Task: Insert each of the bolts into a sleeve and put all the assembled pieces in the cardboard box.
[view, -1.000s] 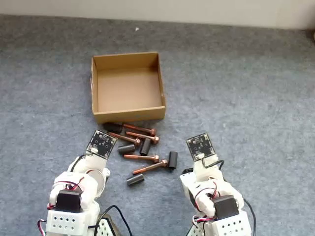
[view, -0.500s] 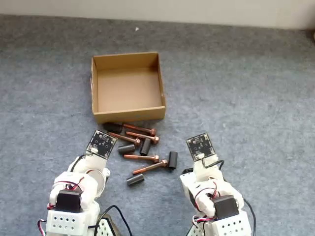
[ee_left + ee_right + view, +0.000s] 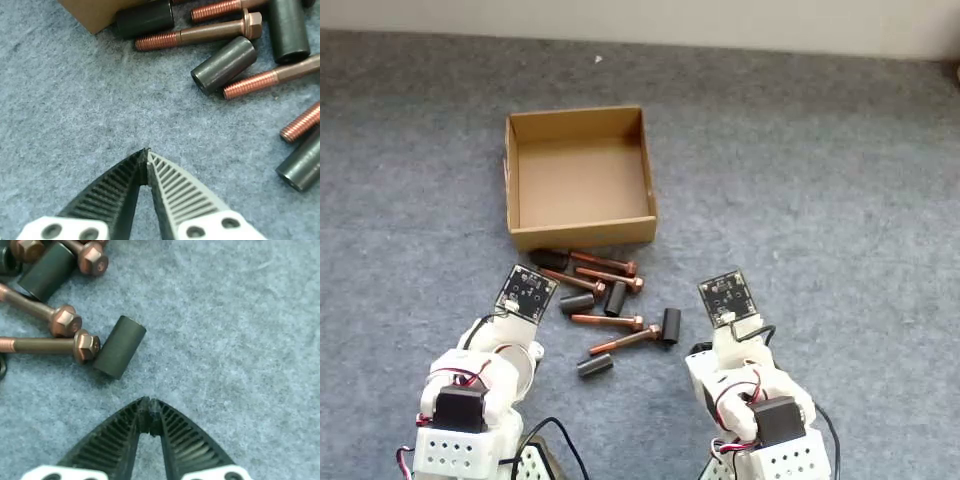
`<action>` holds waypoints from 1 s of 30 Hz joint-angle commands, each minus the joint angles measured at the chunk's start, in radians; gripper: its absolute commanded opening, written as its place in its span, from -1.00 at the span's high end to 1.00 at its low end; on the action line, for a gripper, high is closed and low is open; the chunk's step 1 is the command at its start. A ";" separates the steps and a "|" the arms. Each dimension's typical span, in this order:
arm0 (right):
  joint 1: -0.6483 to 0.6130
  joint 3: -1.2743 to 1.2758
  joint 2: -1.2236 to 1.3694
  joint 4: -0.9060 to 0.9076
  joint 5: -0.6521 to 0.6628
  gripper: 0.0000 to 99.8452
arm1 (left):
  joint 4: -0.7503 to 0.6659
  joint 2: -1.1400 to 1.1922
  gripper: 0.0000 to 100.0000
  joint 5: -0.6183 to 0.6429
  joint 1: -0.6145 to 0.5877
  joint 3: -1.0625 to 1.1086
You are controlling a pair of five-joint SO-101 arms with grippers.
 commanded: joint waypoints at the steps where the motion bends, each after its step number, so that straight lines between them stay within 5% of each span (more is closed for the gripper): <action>1: 0.007 0.116 -0.005 0.005 -0.005 0.98 | 0.006 -0.005 0.99 -0.008 -0.007 0.016; 8: 0.021 0.108 -0.005 0.008 -0.005 0.98 | 0.003 -0.005 0.99 -0.008 -0.044 -0.012; 17: 0.208 -0.077 0.005 -0.064 -0.077 0.98 | -0.060 -0.007 0.99 -0.006 -0.133 -0.001; 30: 0.142 -0.318 0.008 0.062 -0.176 0.97 | -0.061 -0.007 0.99 -0.005 -0.136 -0.001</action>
